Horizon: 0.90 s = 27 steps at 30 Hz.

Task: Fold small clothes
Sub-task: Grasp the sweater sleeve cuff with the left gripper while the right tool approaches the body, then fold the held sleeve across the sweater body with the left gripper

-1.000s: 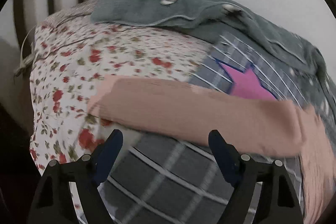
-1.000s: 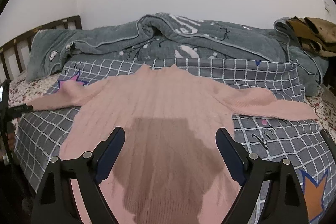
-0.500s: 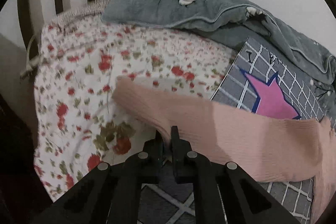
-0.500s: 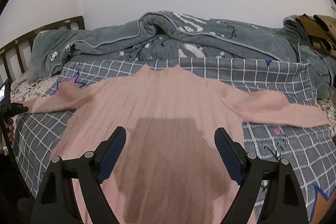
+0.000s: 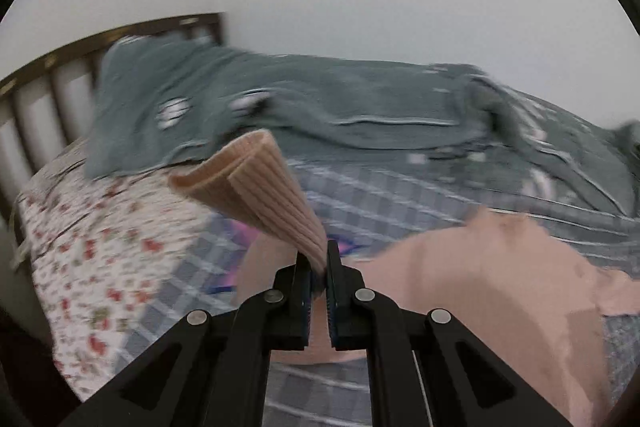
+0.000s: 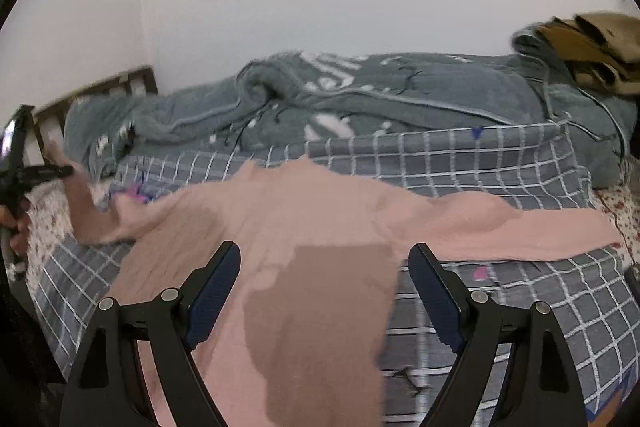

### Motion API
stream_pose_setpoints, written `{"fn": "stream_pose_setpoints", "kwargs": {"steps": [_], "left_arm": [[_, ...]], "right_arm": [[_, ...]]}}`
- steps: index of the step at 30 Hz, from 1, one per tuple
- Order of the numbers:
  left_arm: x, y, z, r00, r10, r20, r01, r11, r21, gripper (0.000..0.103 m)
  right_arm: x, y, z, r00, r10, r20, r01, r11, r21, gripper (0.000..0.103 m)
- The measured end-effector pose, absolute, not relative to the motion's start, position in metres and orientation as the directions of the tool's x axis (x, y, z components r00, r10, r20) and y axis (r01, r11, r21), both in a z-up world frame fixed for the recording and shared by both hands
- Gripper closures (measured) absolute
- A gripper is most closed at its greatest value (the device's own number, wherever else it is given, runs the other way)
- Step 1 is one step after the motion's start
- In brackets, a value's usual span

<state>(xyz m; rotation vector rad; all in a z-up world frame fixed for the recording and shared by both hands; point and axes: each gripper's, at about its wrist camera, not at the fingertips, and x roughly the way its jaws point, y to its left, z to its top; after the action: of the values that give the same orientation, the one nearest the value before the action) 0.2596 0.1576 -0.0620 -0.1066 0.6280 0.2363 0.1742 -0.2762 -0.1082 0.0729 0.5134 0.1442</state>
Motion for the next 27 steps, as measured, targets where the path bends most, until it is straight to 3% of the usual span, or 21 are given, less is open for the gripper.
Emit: {"fn": "stream_pose_setpoints", "kwargs": {"steps": [6,14,27], "left_arm": [[0.284,0.047,-0.063,0.8,0.09,-0.593,-0.106,0.994,0.006,0.096],[0.306,-0.075,-0.084,0.782,-0.05,-0.622,0.061,0.998,-0.003,0.096],[0.323,-0.173,-0.141,0.7,-0.168,-0.694,0.204,0.978,-0.031,0.096]], "right_arm": [[0.157,-0.336,-0.115,0.882,0.155,-0.446,-0.069,0.977,0.203,0.018],[0.153,-0.373,-0.133,0.872,0.11,-0.477,0.002,0.974,0.228,0.018],[0.158,-0.385,-0.141,0.858,0.062,-0.51,0.053,0.977,0.208,0.018]]}}
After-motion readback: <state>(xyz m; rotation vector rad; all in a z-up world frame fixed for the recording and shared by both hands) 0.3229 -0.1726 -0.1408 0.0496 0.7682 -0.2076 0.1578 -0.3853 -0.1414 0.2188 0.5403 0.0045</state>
